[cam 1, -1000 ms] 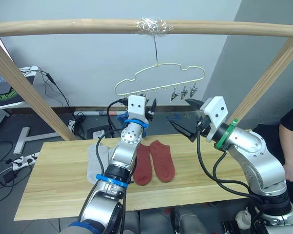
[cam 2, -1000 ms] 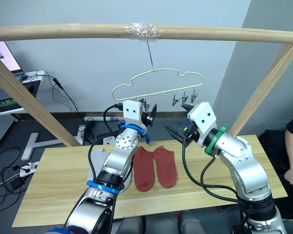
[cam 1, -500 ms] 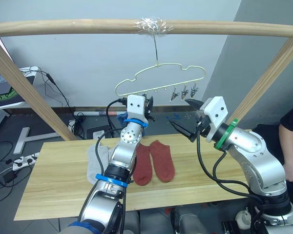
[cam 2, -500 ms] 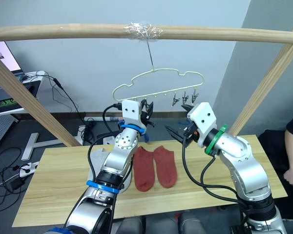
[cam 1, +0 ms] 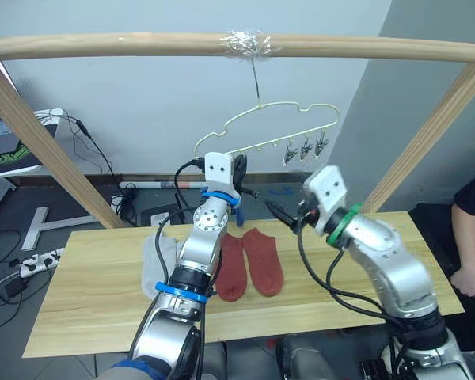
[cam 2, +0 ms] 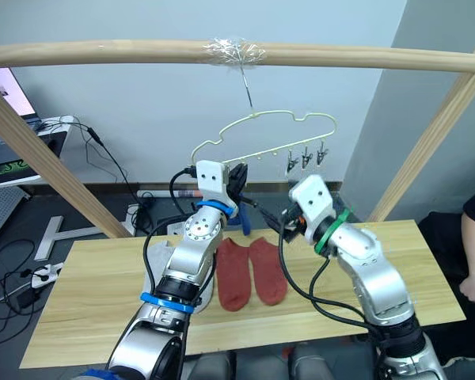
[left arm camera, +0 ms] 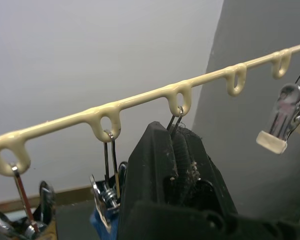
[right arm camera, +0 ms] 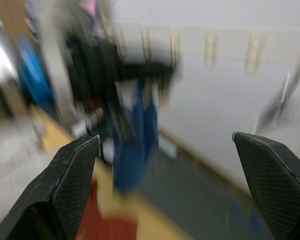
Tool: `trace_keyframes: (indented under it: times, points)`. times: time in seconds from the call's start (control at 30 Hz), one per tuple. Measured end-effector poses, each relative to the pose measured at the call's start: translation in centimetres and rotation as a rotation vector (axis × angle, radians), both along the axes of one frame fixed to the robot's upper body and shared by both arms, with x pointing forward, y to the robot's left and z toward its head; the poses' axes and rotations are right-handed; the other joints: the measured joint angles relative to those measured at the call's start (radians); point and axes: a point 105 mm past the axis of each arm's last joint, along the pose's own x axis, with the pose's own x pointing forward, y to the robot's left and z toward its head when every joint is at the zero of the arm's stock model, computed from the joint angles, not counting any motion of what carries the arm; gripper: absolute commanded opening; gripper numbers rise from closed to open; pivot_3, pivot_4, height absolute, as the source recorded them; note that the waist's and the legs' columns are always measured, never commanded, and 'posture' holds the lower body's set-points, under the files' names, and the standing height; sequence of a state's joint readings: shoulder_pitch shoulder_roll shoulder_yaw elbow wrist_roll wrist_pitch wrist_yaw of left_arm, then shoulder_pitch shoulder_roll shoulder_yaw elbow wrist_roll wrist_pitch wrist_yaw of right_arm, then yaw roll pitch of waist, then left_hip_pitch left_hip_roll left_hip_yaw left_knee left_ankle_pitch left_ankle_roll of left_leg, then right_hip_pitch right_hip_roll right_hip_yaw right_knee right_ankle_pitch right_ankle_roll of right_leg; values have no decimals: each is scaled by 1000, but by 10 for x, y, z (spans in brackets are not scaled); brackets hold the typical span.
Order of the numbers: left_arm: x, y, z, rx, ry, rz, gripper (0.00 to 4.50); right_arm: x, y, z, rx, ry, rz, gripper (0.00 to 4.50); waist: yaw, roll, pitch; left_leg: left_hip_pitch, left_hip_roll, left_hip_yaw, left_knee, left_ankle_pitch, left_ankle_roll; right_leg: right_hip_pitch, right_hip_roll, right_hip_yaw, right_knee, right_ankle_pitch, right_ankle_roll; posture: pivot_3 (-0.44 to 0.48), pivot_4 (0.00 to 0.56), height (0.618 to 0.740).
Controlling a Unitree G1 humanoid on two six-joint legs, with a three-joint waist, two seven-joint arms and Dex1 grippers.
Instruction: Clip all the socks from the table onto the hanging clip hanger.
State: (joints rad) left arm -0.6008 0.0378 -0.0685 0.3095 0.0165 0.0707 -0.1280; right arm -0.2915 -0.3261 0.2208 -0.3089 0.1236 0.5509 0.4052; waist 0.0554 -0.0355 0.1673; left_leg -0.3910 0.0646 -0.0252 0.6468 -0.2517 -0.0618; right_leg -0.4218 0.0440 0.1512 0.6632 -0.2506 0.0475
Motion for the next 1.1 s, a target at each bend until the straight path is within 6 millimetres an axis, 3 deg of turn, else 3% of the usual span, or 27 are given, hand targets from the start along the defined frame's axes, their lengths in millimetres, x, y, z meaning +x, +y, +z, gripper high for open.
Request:
trace_keyframes:
  times: [0.07, 0.2, 0.47, 0.7, 0.8, 1.1]
  points:
    - [0, 3, 1, -21, 21, -13, 20, 4, -3, -30, -47, 79, -32, 4500, -2, 0, 0, 0, 0, 0, 0, 0, 0, 0, 0, 0, 0, 0, 0, 159, 144, 740]
    - [0, 7, 3, -58, 67, -42, 20, 10, 4, -68, -78, 168, -37, 4500, -7, 0, 0, 2, 0, -1, -1, 0, 0, 0, 1, 0, 1, 0, 0, 185, 146, 740]
    - [2, 18, 7, -59, 86, -35, 20, 16, 40, -108, -40, 320, -3, 4500, -5, 0, 0, 1, 0, -1, -1, 0, 0, 0, 1, 0, 1, 0, 0, 202, 148, 740]
    - [-1, 18, 5, -59, 91, -36, 20, 14, 51, -143, -57, 420, 3, 4500, -2, 0, 0, 1, 1, -1, -1, 0, 0, 0, 1, 0, 1, 0, 0, 215, 150, 740]
    - [-1, 20, 5, -55, 92, -32, 0, 15, 48, -151, -108, 409, 9, 3849, -2, 0, 0, 3, 0, 0, -1, 0, 0, 1, 1, 0, 1, 0, 0, 220, 150, 740]
    - [-2, 22, 3, -52, 99, -32, 0, 9, 23, -159, -192, 371, 25, 702, 1, 2, -1, 8, 0, 0, -1, 0, 0, 5, 1, 0, 1, -2, 4, 214, 152, 740]
